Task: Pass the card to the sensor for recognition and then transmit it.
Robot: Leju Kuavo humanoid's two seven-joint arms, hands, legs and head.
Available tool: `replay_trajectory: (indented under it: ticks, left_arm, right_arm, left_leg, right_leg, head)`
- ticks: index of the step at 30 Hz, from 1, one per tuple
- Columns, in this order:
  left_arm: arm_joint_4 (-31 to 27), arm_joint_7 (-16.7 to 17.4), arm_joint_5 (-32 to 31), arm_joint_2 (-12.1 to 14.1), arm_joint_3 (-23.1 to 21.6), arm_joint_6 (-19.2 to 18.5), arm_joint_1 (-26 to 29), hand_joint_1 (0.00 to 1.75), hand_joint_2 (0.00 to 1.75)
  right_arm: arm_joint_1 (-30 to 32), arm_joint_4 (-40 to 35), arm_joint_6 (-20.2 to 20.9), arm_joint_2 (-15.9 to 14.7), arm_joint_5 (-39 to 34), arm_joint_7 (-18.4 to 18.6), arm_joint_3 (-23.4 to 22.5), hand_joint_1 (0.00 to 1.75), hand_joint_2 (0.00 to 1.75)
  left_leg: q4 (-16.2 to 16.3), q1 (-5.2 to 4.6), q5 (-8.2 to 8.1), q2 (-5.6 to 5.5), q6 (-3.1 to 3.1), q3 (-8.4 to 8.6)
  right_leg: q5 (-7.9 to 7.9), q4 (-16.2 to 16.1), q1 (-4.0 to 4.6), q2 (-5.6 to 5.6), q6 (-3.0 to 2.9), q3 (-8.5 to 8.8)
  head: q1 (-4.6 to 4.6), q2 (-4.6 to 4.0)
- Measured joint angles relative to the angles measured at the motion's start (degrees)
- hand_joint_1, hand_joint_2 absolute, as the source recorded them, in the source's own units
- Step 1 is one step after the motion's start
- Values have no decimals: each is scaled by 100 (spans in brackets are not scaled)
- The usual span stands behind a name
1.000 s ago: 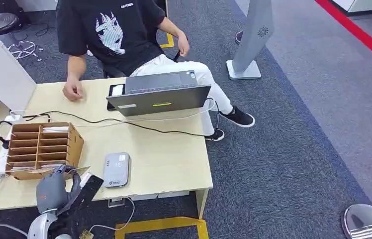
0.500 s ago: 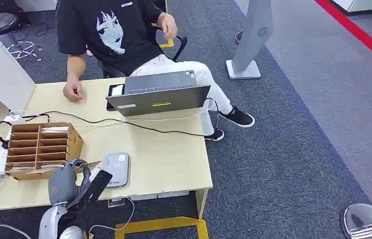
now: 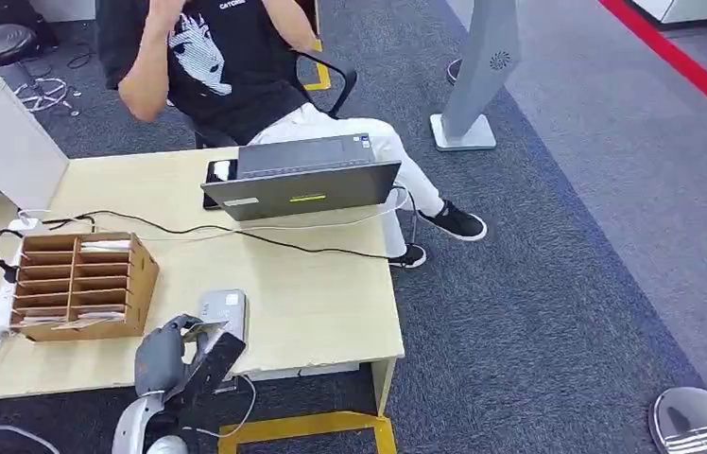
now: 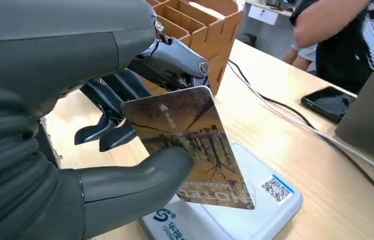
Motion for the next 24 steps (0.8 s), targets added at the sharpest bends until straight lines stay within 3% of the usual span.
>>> replay_trajectory:
  ticks: [7,14,17,24]
  left_arm:
    - [563,-4,-11,-138,-100,17,-220,175,175]
    - [711,-78,-20,-181,-196,50,-277,175,175]
    - [305,-109,50,-136,-210,26,-126,175,175]
    - [-1617,-66,160,302,-225,74,164,175,175]
  right_arm:
    - [-1,0,4,0,2,-31,0,0,175]
    - [0,0,7,0,-68,-61,0,0,175]
    - [5,2,9,0,-138,-66,0,0,175]
    - [17,11,9,0,-304,-59,-2,0,175]
  left_leg:
    - [-1,0,2,-3,2,3]
    - [-1,0,9,-3,4,8]
    - [-1,1,11,0,2,6]
    - [-1,3,21,0,-4,-16]
  right_leg:
    - [1,0,0,-6,-1,9]
    - [4,3,0,-6,-4,14]
    - [7,5,1,-3,-6,7]
    - [12,8,2,-1,-5,-17]
  head:
    - [0,0]
    - [0,0]
    - [0,0]
    - [-2,0]
